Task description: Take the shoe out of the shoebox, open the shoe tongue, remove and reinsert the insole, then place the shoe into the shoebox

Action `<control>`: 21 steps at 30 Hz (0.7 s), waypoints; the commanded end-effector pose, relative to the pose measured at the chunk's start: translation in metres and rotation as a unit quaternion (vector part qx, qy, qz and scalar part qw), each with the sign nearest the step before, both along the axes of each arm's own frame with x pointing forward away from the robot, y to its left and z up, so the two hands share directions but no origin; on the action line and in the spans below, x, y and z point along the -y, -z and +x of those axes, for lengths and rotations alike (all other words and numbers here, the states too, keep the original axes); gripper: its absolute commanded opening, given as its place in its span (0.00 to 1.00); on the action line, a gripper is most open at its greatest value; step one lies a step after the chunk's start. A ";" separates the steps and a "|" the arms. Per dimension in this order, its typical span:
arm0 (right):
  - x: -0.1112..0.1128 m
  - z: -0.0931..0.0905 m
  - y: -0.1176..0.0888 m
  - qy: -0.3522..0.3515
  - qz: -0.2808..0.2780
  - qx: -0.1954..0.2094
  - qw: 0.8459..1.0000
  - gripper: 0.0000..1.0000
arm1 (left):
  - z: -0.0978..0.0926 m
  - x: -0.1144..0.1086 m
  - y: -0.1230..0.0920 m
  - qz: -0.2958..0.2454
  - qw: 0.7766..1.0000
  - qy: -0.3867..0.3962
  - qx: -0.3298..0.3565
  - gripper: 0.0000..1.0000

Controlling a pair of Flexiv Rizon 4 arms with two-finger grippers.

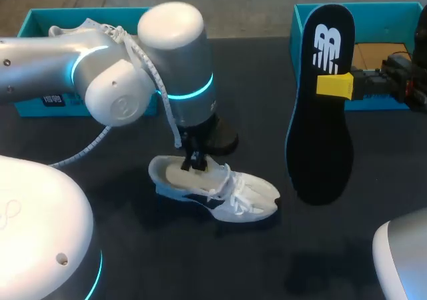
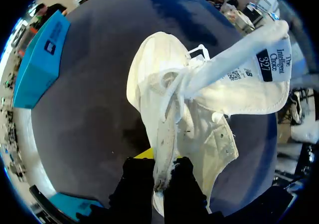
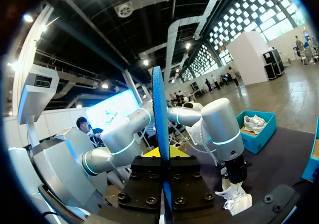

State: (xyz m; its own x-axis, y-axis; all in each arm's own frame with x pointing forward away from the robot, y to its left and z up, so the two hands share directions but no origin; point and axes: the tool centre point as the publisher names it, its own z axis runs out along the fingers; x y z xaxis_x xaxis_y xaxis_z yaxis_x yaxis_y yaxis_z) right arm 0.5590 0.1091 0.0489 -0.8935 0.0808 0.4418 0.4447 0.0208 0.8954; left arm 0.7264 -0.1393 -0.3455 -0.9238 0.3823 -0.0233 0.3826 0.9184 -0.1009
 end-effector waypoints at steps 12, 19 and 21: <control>-0.004 0.001 -0.003 0.000 -0.002 -0.001 1.000 0.00 | 0.019 -0.012 -0.034 0.048 0.921 0.383 0.050 0.00; -0.004 0.001 -0.003 0.000 -0.002 -0.001 1.000 0.00 | 0.021 -0.010 -0.031 0.069 0.869 0.486 0.057 0.00; -0.004 0.001 -0.003 0.000 -0.002 -0.001 1.000 0.00 | 0.020 -0.009 -0.031 0.070 0.861 0.500 0.055 0.00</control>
State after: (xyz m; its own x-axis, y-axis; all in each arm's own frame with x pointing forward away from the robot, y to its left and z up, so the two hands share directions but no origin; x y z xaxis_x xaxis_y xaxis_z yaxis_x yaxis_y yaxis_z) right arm 0.5589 0.1091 0.0489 -0.8935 0.0808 0.4418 0.4447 0.0208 0.8954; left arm 0.7480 -0.1273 -0.3170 -0.4433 0.8960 -0.0265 0.8958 0.4439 0.0217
